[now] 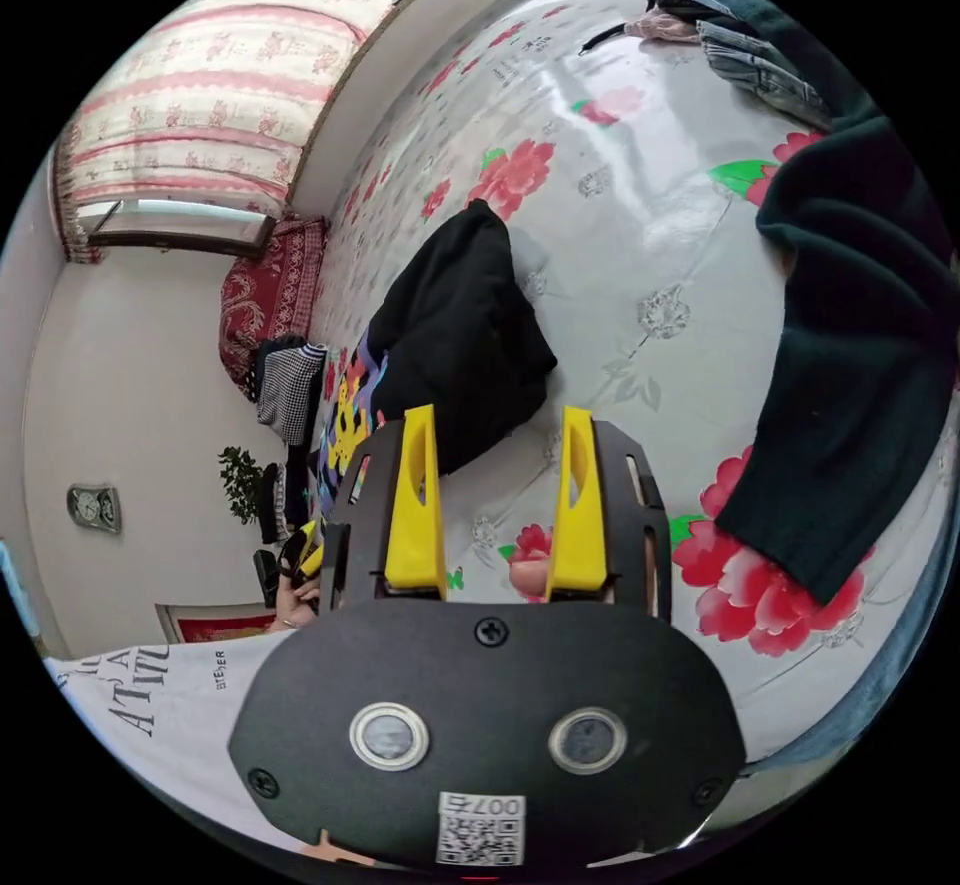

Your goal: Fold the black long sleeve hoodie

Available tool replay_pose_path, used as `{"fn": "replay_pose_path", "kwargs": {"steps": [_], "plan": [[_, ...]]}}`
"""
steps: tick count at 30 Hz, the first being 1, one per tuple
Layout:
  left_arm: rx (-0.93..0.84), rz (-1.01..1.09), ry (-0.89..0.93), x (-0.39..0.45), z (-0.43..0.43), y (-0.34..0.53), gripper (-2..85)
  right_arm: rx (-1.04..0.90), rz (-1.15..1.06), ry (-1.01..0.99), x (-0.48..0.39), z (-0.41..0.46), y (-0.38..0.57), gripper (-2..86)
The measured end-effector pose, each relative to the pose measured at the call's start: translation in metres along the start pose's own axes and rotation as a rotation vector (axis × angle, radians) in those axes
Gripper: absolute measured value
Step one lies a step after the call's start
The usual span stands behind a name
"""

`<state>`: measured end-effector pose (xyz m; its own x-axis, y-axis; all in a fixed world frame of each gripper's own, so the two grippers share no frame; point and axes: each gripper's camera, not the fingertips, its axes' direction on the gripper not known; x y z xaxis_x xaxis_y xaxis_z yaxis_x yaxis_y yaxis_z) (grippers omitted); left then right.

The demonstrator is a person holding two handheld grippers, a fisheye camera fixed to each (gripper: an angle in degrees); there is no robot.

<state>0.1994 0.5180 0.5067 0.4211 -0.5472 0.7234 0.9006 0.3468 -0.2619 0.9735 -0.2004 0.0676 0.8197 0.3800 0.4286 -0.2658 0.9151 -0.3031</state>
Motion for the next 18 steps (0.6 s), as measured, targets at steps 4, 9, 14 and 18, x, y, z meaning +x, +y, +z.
{"fn": "replay_pose_path", "kwargs": {"steps": [4,9,14,18], "plan": [[-0.045,0.002,-0.072,0.005,0.014,-0.019,13.6,-0.029,0.129,-0.016,0.003,0.014,-0.031,13.0],[-0.047,-0.007,-0.028,0.001,0.003,-0.012,7.6,-0.094,0.228,-0.195,0.028,0.008,-0.05,11.6],[-0.018,-0.053,0.071,-0.015,-0.014,0.031,6.5,-0.095,0.19,-0.309,0.051,-0.024,-0.045,10.6],[-0.014,-0.084,0.095,-0.028,-0.02,0.067,6.4,-0.134,0.136,-0.267,0.064,-0.05,-0.03,10.7]]}}
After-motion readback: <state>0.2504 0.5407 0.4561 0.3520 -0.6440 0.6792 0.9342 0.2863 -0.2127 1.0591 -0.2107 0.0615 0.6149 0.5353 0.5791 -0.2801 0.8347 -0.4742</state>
